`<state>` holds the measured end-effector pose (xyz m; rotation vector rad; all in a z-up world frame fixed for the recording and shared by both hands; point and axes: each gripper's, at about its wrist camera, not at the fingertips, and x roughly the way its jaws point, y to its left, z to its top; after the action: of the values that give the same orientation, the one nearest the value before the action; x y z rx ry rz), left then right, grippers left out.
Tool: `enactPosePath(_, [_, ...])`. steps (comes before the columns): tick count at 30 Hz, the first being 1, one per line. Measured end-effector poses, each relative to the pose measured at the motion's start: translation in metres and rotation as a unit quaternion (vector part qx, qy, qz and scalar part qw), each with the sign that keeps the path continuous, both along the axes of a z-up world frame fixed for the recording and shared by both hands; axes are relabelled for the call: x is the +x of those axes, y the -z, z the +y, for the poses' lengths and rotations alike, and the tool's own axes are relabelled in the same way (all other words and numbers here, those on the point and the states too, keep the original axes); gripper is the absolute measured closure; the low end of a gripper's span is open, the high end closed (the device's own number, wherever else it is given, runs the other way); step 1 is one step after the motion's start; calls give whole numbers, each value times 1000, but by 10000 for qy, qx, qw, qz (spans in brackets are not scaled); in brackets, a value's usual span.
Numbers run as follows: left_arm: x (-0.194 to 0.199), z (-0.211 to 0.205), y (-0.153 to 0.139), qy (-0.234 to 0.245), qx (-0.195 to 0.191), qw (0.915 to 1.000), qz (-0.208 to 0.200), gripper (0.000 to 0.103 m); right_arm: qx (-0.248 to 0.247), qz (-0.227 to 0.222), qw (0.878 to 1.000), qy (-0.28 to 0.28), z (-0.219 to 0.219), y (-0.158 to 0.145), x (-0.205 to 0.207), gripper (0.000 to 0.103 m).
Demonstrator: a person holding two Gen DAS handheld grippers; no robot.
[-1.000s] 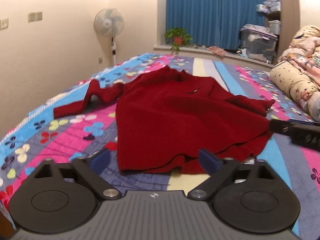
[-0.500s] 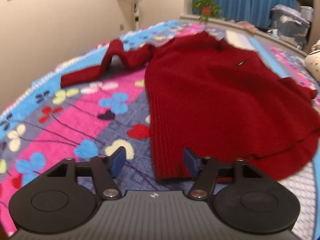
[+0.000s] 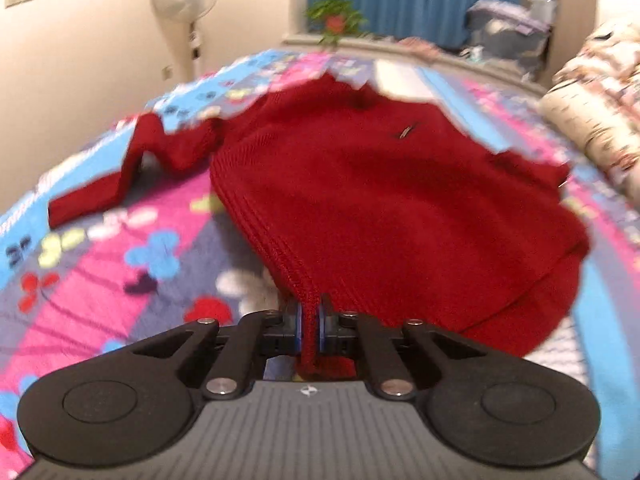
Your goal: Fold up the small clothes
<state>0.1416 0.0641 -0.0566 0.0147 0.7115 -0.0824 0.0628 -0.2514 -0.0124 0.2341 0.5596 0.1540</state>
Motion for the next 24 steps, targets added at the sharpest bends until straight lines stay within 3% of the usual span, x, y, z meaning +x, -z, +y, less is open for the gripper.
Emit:
enactPosePath(4, [-25,28,-55,317,-344,9981,-400,96,-20,-82,9999,97,-4,-2,-1,71])
enactPosePath(6, [-36,48,-73,187,-638,9961,-583,96,4,-130,9997,203,-9,-3,-1,76])
enactPosePath(8, [-39,65,-66,-24,-946,9939,-573,96,32,-240,9990,384,-19,-7,0,87])
enactPosePath(9, [-37,73,-51,-162,-1062,9933,-431,96,17,-294,9984,473,-26,-9,1,87])
enactPosePath(11, [-23,82,-27,-602,-1175,9907,326,96,28,-341,9964,776,-46,-10,9,87])
enactPosePath(12, [-16,87,-17,-807,-1465,9838,644,96,127,-292,9952,927,-60,-8,16,87])
enactPosePath(14, [-7,92,-10,-912,-1867,9740,905,92,295,-109,9928,1155,-85,2,33,85])
enactPosePath(16, [-5,91,-11,-968,-1693,9768,887,90,416,164,9898,1356,-107,18,53,83])
enactPosePath(19, [-1,99,-12,-1121,-1856,9721,893,73,800,657,9851,1376,-129,51,84,78])
enactPosePath(21, [3,102,-8,-1274,-1895,9682,1019,65,995,866,9820,1352,-133,71,98,68])
enactPosePath(24, [11,106,4,-1359,-1850,9647,1294,62,1084,1034,9812,1219,-131,94,117,56])
